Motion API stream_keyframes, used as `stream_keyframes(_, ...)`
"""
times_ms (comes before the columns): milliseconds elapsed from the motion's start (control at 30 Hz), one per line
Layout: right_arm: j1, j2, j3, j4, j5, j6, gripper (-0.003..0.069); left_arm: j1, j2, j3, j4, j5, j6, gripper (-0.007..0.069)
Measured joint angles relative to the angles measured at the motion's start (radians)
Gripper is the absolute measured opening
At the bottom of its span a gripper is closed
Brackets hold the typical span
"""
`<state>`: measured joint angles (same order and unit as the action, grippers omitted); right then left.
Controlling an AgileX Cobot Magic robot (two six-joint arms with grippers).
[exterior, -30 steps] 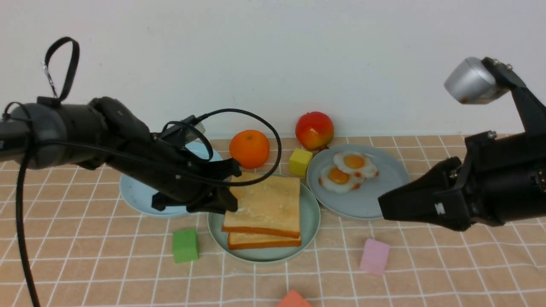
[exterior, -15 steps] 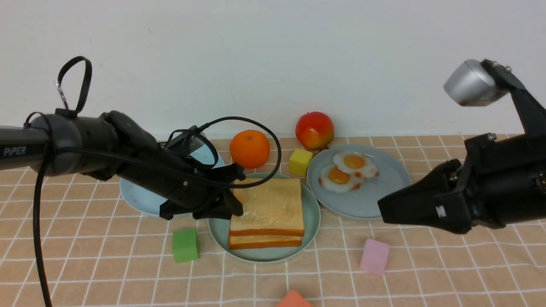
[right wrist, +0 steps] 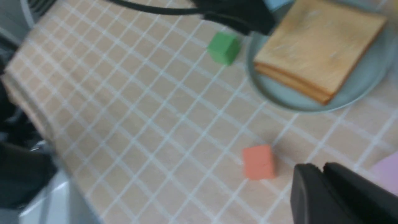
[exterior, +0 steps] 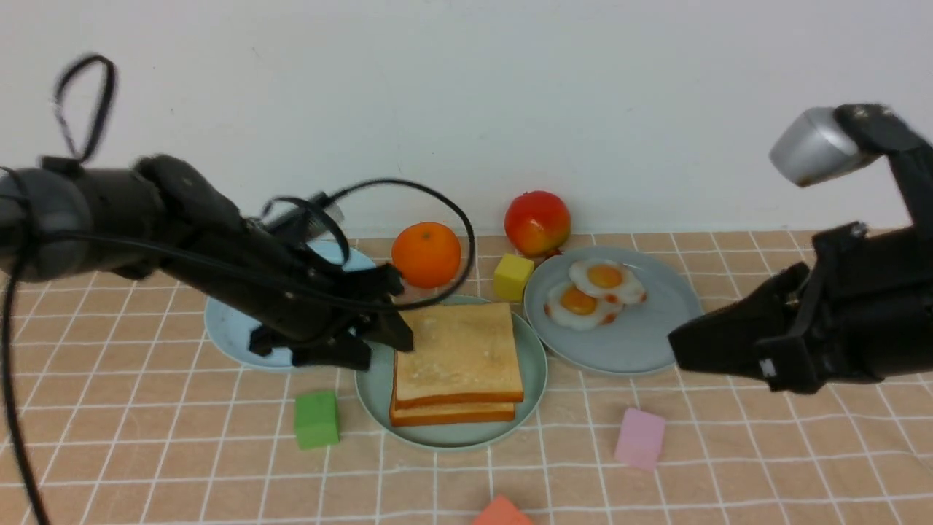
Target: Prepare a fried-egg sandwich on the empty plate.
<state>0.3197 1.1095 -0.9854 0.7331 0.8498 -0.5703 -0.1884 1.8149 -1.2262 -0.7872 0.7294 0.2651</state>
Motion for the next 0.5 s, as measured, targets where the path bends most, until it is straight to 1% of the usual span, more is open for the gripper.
stream_keyframes(100, 0.0, -0.044, 0.012, -0.015, -0.035, 0.013, 0.0085, 0.026, -0.063, 0.0, 0.021, 0.024, -0.025, 0.0414)
stream_keyframes(167, 0.0, -0.115, 0.052, -0.019, -0.076, 0.039, 0.0087, 0.049, -0.142, 0.0, 0.034, 0.067, -0.032, 0.0408)
stream_keyframes(233, 0.0, -0.173, 0.095, -0.019, -0.099, 0.049, 0.009, 0.053, -0.191, 0.0, 0.045, 0.103, -0.032, 0.0391)
stream_keyframes(300, 0.0, -0.27, 0.174, -0.023, -0.13, 0.049, 0.0092, 0.054, -0.291, 0.001, 0.072, 0.155, -0.032, 0.0352)
stream_keyframes(333, 0.0, -0.28, 0.182, -0.023, -0.134, 0.049, 0.0093, 0.054, -0.301, 0.001, 0.074, 0.16, -0.032, 0.0348)
stream_keyframes(500, 0.0, -0.585, 0.433, -0.057, -0.236, 0.049, 0.0098, 0.054, -0.571, 0.048, 0.134, 0.346, -0.061, 0.0184)
